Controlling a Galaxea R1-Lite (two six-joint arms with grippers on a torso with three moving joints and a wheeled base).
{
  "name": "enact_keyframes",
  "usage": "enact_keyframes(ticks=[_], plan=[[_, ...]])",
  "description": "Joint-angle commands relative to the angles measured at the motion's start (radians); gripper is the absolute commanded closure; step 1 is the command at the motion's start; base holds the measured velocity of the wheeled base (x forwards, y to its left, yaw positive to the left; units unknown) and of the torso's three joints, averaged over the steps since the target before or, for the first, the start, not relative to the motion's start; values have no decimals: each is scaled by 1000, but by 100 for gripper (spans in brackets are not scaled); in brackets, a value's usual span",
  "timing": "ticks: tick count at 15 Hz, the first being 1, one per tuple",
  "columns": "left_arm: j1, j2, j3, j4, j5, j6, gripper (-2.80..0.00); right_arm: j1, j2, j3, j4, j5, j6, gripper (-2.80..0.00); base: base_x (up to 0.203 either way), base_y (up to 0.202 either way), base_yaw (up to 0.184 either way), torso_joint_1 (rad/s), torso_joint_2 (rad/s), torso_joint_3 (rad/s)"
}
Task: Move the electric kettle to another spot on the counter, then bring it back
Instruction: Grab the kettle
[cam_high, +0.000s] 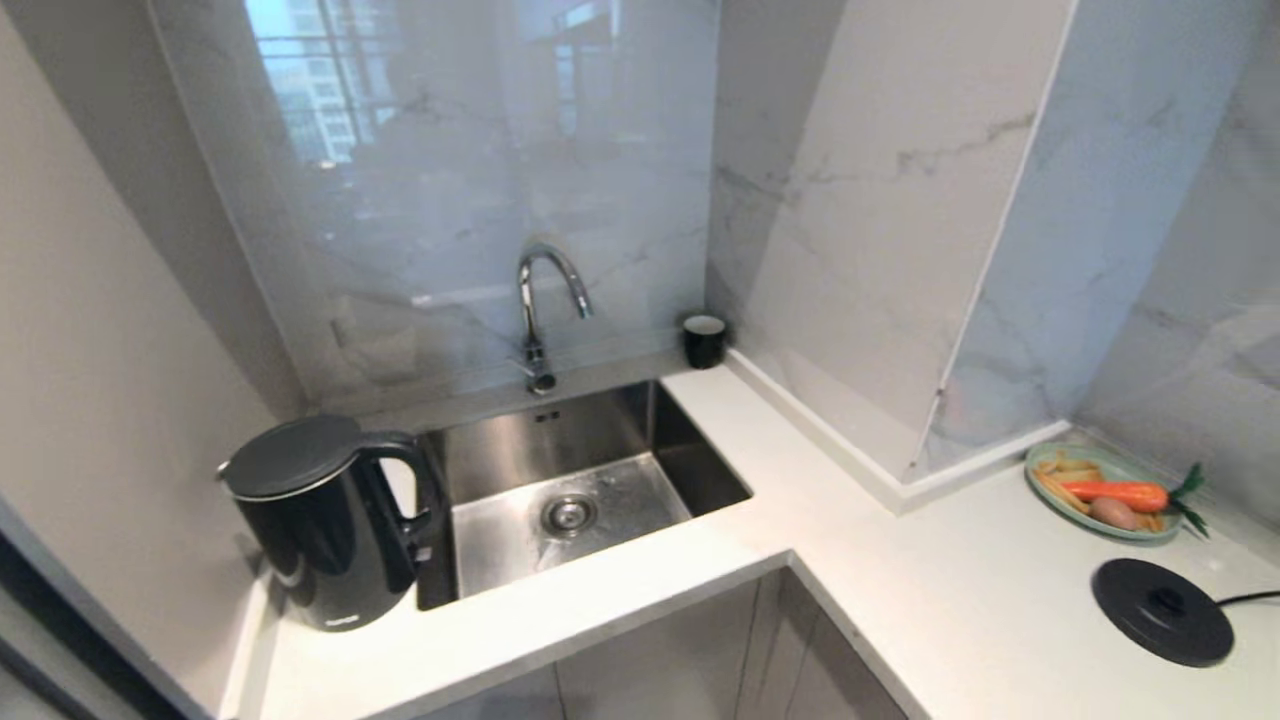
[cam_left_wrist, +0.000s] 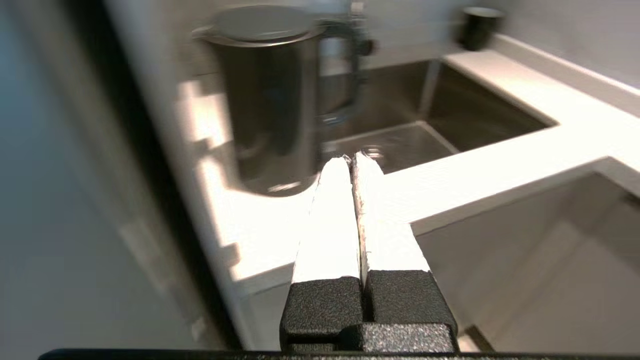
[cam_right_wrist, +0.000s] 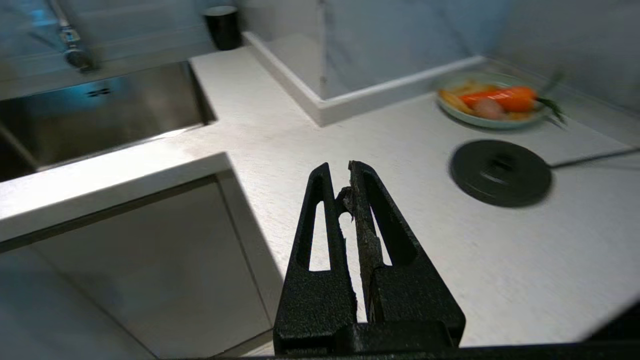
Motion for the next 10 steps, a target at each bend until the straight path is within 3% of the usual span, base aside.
enact_keyframes(ticks=[1, 3, 10], plan=[[0, 0, 0, -1, 0, -1, 0, 0, 0, 0, 0, 0, 0, 0, 3, 8, -151, 2, 2, 2], [0, 0, 0, -1, 0, -1, 0, 0, 0, 0, 0, 0, 0, 0, -2, -1, -77, 1, 10, 8], [0, 0, 0, -1, 0, -2, 0, 0, 0, 0, 0, 0, 0, 0, 0, 0, 0, 0, 0, 0]])
